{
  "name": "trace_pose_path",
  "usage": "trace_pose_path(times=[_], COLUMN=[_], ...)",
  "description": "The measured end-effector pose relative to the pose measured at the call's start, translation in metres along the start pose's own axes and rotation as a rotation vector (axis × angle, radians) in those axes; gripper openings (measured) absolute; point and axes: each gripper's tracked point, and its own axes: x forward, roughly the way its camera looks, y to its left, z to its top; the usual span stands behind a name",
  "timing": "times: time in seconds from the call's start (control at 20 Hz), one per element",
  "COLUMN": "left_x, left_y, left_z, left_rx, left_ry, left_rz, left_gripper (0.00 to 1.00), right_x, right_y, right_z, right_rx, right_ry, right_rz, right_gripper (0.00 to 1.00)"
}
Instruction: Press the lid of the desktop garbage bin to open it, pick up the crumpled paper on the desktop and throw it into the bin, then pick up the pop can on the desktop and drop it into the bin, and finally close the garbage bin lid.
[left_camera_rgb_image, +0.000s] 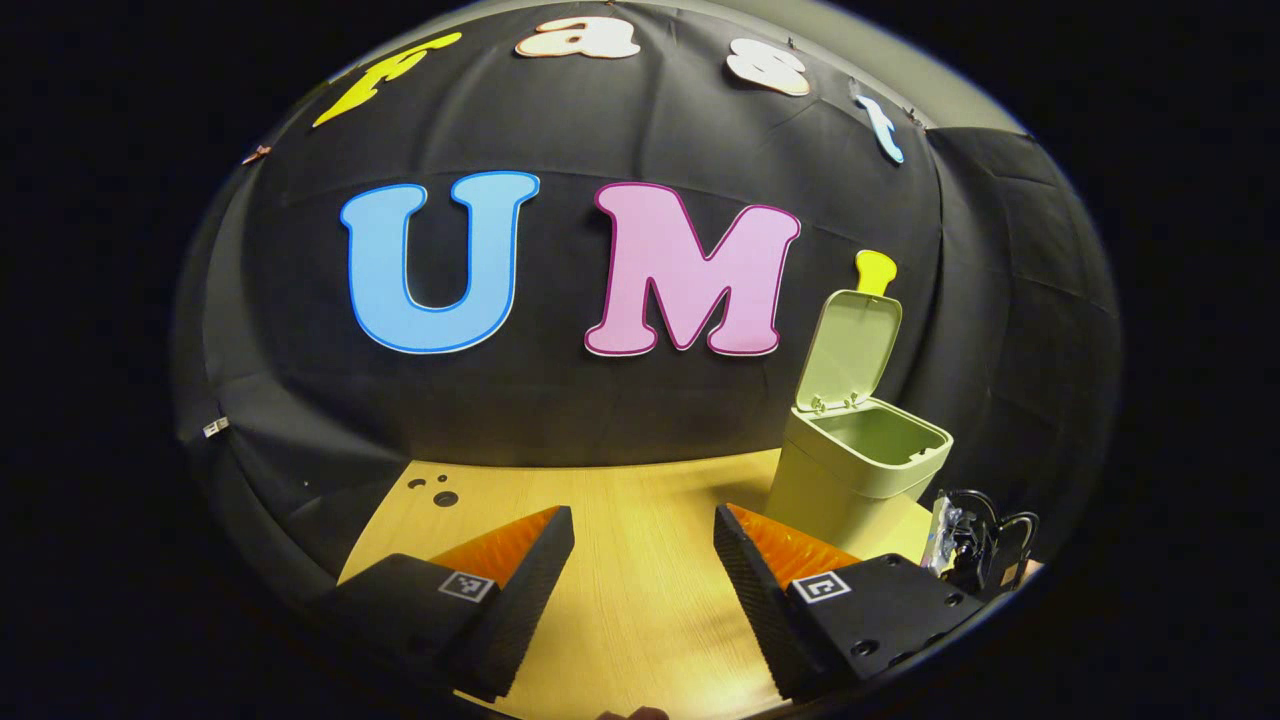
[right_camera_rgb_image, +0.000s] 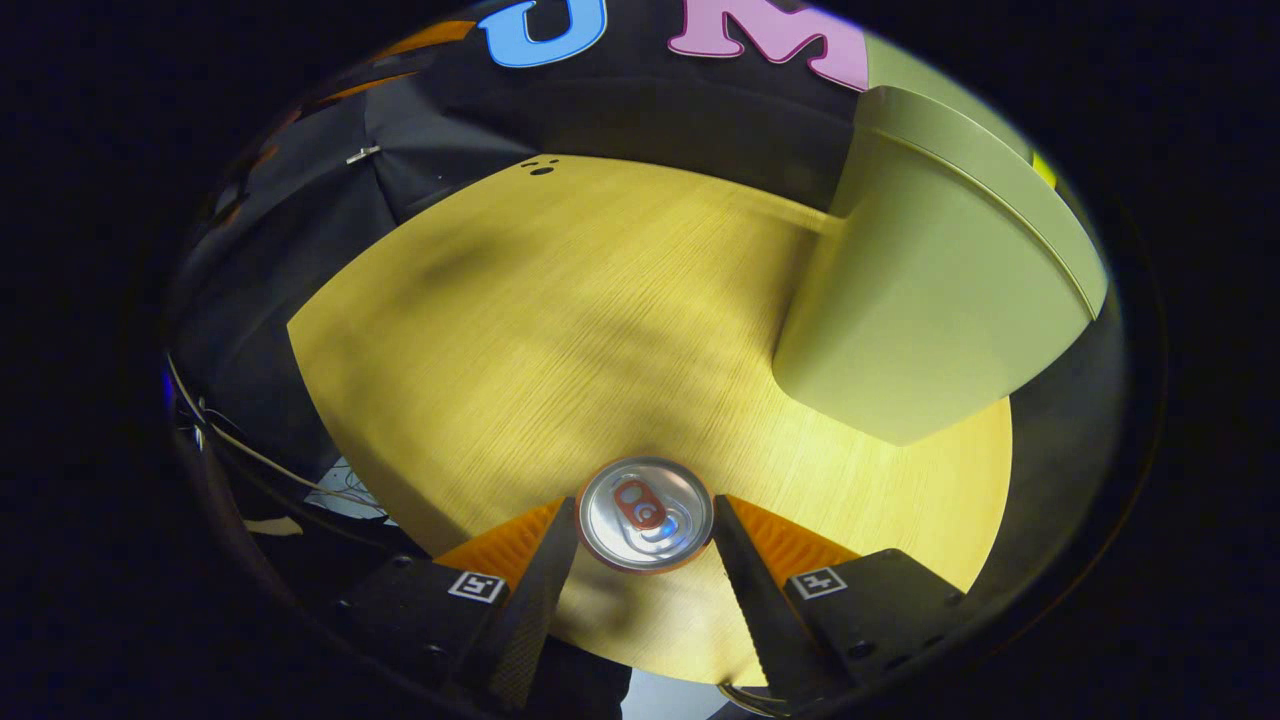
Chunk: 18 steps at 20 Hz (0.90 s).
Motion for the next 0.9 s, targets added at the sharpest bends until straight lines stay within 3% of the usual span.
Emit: trace_pose_path(times=[0.4,0.9], left_x=[0.0,0.0], left_y=[-0.004,-0.009], left_z=[-0.002,-0.004], left_rx=[0.001,-0.069], left_ry=[0.004,-0.002], left_rz=[-0.009,-0.019], left_gripper=[0.92,0.92], right_x=[-0.03,-0.124], right_y=[-0.008,-0.03], right_z=[0.021,0.122], right_rx=[0.031,0.118], right_ry=[-0.075,-0.32], right_rz=[-0.016,-0.016], right_gripper=[0.84,0.83])
